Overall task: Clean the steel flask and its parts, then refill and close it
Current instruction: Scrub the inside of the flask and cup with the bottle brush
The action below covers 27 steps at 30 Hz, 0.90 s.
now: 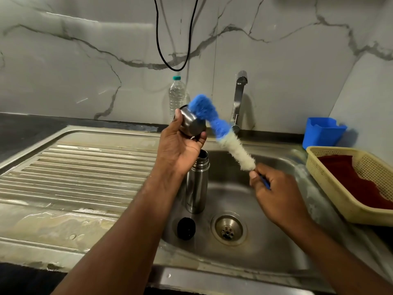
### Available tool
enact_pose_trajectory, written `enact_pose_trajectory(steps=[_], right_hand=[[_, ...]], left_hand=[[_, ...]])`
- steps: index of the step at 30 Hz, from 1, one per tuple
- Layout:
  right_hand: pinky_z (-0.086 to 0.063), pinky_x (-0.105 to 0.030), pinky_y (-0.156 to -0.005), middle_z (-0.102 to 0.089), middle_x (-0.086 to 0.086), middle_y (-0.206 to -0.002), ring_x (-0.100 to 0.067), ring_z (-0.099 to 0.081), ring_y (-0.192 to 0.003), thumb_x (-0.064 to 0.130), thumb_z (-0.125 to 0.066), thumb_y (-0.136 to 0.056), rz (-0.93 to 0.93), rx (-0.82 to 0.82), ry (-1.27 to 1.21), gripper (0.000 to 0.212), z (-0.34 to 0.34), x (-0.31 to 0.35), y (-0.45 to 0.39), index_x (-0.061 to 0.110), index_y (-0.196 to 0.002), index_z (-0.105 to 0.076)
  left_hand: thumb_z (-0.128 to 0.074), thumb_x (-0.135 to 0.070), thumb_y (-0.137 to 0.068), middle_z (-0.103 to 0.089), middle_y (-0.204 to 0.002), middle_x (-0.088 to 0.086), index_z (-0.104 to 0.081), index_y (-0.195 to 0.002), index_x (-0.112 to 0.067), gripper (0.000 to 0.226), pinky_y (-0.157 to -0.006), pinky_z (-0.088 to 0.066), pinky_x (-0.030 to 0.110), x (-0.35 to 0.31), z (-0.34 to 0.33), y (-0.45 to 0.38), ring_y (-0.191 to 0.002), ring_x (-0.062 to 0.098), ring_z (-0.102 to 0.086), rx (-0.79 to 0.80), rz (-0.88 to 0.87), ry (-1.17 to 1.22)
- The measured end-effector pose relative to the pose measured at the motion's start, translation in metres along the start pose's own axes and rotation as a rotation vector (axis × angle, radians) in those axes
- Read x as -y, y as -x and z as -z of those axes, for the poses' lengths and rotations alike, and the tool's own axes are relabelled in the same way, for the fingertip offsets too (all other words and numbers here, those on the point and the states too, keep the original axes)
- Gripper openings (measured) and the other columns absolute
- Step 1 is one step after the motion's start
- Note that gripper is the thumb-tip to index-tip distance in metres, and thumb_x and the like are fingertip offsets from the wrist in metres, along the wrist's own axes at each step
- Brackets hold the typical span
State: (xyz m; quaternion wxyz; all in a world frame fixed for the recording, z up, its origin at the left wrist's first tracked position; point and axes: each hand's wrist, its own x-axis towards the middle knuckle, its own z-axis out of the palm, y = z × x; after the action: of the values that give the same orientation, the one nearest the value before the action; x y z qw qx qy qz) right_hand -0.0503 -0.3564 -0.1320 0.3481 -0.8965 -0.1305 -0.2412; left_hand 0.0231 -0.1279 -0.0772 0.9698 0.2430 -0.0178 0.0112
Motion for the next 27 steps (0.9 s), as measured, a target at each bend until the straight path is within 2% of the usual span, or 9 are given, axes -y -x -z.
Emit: enact_pose_trajectory(steps=[2, 6, 8, 11, 14, 16, 19, 23, 27], right_hand=[[-0.044, -0.036, -0.05, -0.053, 0.008, -0.06, -0.009, -0.052, -0.054, 0.03, -0.057, -0.1, 0.014, -0.02, -0.003, 0.018, 0.001, 0.0, 0.0, 0.032, -0.081, -0.056], [-0.045, -0.04, -0.047, -0.051, 0.006, -0.058, -0.01, -0.05, -0.05, 0.035, -0.052, -0.099, 0.059, 0.007, 0.03, 0.018, 0.002, 0.004, 0.002, 0.03, -0.081, -0.054], [-0.045, -0.038, -0.046, -0.051, 0.006, -0.059, -0.01, -0.05, -0.05, 0.035, -0.053, -0.099, 0.079, 0.002, 0.052, 0.017, 0.001, 0.005, 0.002, 0.031, -0.082, -0.053], [-0.045, -0.036, -0.045, -0.051, 0.008, -0.059, -0.008, -0.051, -0.05, 0.031, -0.056, -0.099, 0.103, -0.005, 0.131, 0.014, 0.001, 0.005, 0.003, 0.034, -0.086, -0.053], [-0.044, -0.035, -0.045, -0.052, 0.008, -0.059, -0.009, -0.051, -0.051, 0.032, -0.055, -0.099, 0.065, -0.031, 0.12, 0.01, 0.001, 0.003, 0.003, 0.033, -0.09, -0.057], [-0.046, -0.036, -0.046, -0.052, 0.008, -0.06, -0.009, -0.052, -0.051, 0.033, -0.055, -0.099, 0.088, 0.001, 0.143, 0.007, 0.0, 0.005, 0.004, 0.033, -0.092, -0.057], [-0.047, -0.037, -0.046, -0.053, 0.008, -0.061, -0.009, -0.052, -0.051, 0.033, -0.054, -0.1, 0.046, -0.019, 0.132, 0.009, 0.0, 0.003, 0.003, 0.031, -0.092, -0.058], [-0.047, -0.04, -0.046, -0.051, 0.007, -0.059, -0.011, -0.052, -0.051, 0.037, -0.051, -0.099, 0.062, -0.006, 0.098, 0.013, 0.001, 0.004, 0.002, 0.033, -0.087, -0.055], [-0.046, -0.039, -0.045, -0.052, 0.007, -0.059, -0.01, -0.051, -0.05, 0.035, -0.052, -0.099, 0.087, -0.016, 0.1, 0.012, 0.001, 0.006, 0.003, 0.032, -0.088, -0.056]], left_hand=[[-0.072, -0.027, -0.094, -0.063, -0.134, 0.021, -0.058, -0.13, -0.007, 0.043, -0.103, -0.055, 0.047, -0.001, 0.001, -0.001, -0.128, 0.036, -0.061, 0.003, -0.014, 0.013], [-0.07, -0.016, -0.094, -0.072, -0.099, 0.016, -0.059, -0.116, -0.004, 0.028, -0.112, -0.048, 0.061, -0.001, 0.001, -0.003, -0.126, 0.038, -0.066, 0.037, -0.014, 0.081], [-0.064, -0.016, -0.097, -0.075, -0.105, 0.02, -0.06, -0.122, -0.003, 0.029, -0.109, -0.051, 0.06, 0.0, -0.003, 0.002, -0.116, 0.04, -0.071, 0.035, -0.001, 0.088], [-0.063, -0.02, -0.085, -0.065, -0.13, 0.032, -0.055, -0.138, 0.002, 0.058, -0.099, -0.055, 0.055, 0.002, -0.007, 0.007, -0.118, 0.044, -0.066, 0.011, 0.06, 0.144], [-0.051, -0.031, -0.104, -0.071, -0.122, 0.031, -0.062, -0.128, 0.0, 0.04, -0.11, -0.047, 0.06, 0.001, -0.006, 0.006, -0.124, 0.045, -0.064, 0.017, 0.056, 0.13], [-0.05, -0.032, -0.099, -0.07, -0.114, 0.025, -0.062, -0.129, -0.003, 0.044, -0.117, -0.042, 0.057, 0.0, -0.002, 0.006, -0.113, 0.039, -0.067, 0.032, 0.08, 0.091], [-0.042, -0.044, -0.105, -0.069, -0.128, 0.02, -0.059, -0.141, -0.011, 0.052, -0.116, -0.04, 0.061, 0.0, 0.003, 0.002, -0.12, 0.035, -0.067, 0.043, 0.103, -0.001], [-0.035, -0.053, -0.108, -0.067, -0.139, 0.022, -0.062, -0.136, -0.015, 0.055, -0.119, -0.033, 0.067, 0.0, 0.004, -0.003, -0.136, 0.04, -0.059, 0.036, 0.117, -0.029], [-0.041, -0.052, -0.104, -0.071, -0.13, 0.018, -0.056, -0.148, -0.012, 0.061, -0.11, -0.045, 0.056, 0.0, 0.004, 0.0, -0.123, 0.033, -0.067, 0.034, 0.108, -0.06]])
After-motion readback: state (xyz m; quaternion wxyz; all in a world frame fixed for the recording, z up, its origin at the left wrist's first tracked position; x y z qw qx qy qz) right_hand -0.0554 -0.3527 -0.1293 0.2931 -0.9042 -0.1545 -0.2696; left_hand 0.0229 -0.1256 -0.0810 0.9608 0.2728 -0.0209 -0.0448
